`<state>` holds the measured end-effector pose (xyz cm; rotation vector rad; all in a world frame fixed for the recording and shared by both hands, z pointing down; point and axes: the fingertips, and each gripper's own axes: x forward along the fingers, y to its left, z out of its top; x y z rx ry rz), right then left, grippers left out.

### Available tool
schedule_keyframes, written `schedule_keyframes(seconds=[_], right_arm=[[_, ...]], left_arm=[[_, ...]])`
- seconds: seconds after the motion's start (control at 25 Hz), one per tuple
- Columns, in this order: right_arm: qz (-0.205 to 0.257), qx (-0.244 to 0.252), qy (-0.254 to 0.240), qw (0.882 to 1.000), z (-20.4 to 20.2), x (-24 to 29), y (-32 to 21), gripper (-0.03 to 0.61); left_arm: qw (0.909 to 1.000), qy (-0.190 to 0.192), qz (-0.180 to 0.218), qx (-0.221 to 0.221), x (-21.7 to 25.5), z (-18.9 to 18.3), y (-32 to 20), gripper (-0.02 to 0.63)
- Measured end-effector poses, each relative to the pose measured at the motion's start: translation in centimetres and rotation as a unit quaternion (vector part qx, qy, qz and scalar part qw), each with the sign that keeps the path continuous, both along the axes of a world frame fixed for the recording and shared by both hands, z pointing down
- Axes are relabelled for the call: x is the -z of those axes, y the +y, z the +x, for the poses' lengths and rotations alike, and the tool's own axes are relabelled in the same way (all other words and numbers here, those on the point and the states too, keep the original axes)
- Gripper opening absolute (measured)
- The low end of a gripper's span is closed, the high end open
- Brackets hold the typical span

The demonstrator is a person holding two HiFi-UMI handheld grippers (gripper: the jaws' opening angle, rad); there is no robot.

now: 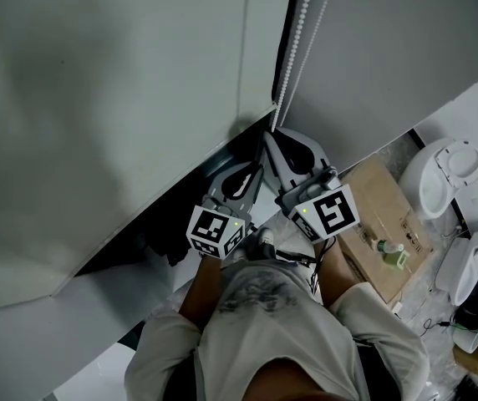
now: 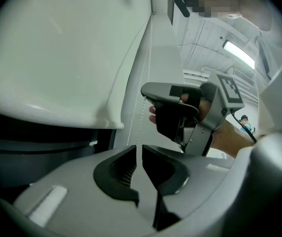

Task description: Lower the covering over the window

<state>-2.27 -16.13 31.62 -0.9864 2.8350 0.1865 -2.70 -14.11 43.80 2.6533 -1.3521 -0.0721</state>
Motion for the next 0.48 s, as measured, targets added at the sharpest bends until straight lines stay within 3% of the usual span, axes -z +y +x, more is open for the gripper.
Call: schedule_keyframes(seconds=[0.36,0.48], right_arm=[[-0.008,-0.017,0.026,1.000,-0.2,-2.0,0.6,0.024],[-0.018,-0.021,0.028,0.999,0.1,-2.5,0.8,0.088]], left_arm=[[0.9998,0.013,0.016,0.008,1.6,-1.3,1.0,0.062],[0.9995,0.017,0.022,0.012,2.3,-1.6,1.3,0.066]])
